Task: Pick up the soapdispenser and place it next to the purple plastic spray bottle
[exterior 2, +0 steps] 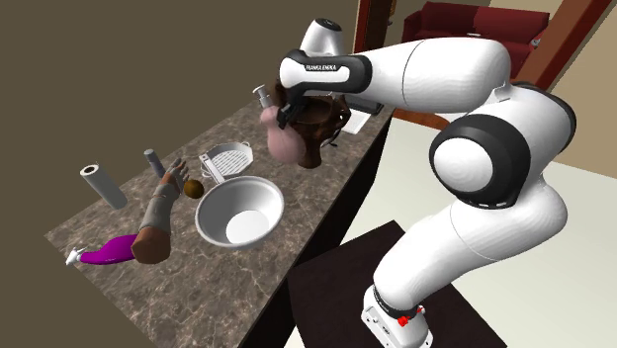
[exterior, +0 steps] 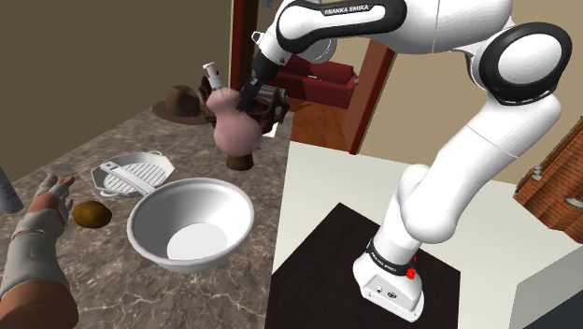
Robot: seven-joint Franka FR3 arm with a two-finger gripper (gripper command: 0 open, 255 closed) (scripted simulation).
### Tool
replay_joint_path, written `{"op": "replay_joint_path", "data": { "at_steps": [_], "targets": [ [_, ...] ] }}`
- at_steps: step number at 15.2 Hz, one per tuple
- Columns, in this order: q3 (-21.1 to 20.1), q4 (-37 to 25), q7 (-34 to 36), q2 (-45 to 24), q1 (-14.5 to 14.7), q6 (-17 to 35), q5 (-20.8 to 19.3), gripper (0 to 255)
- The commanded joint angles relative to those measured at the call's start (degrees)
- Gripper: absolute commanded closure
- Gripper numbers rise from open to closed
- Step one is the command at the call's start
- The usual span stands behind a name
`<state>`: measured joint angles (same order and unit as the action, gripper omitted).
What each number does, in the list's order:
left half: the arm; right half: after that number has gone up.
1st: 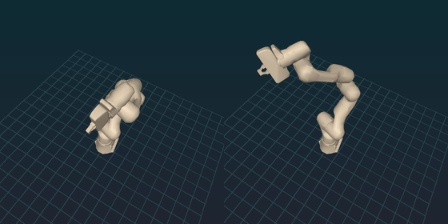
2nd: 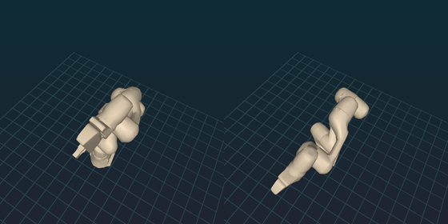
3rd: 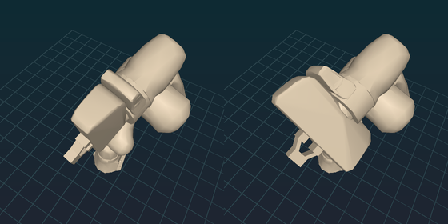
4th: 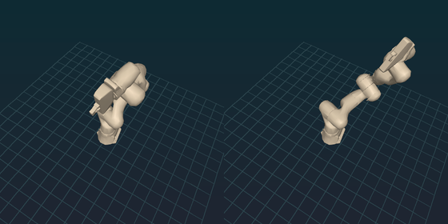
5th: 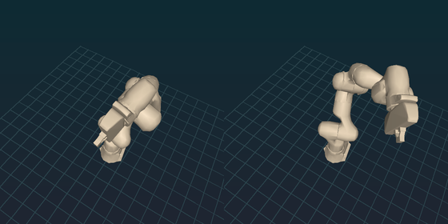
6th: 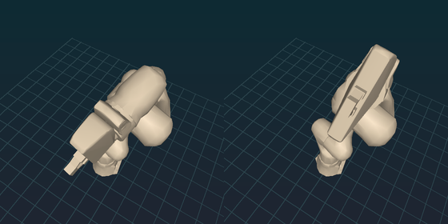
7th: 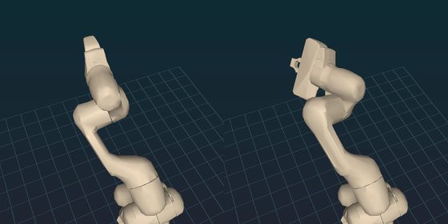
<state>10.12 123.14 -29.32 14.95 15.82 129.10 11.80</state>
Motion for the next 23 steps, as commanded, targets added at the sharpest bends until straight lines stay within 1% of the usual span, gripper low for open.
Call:
{"op": "replay_joint_path", "data": {
  "at_steps": [1, 12, 23],
  "targets": [
    [-0.1, -1.3, 0.4, 0.3, -0.1, -1.5, -0.3, 255],
    [-0.2, -9.6, 2.3, 0.4, -0.2, -9.8, -1.3, 255],
    [-0.1, -19.5, 3.8, -1.0, -0.2, -18.2, -1.7, 255]
  ]
}}
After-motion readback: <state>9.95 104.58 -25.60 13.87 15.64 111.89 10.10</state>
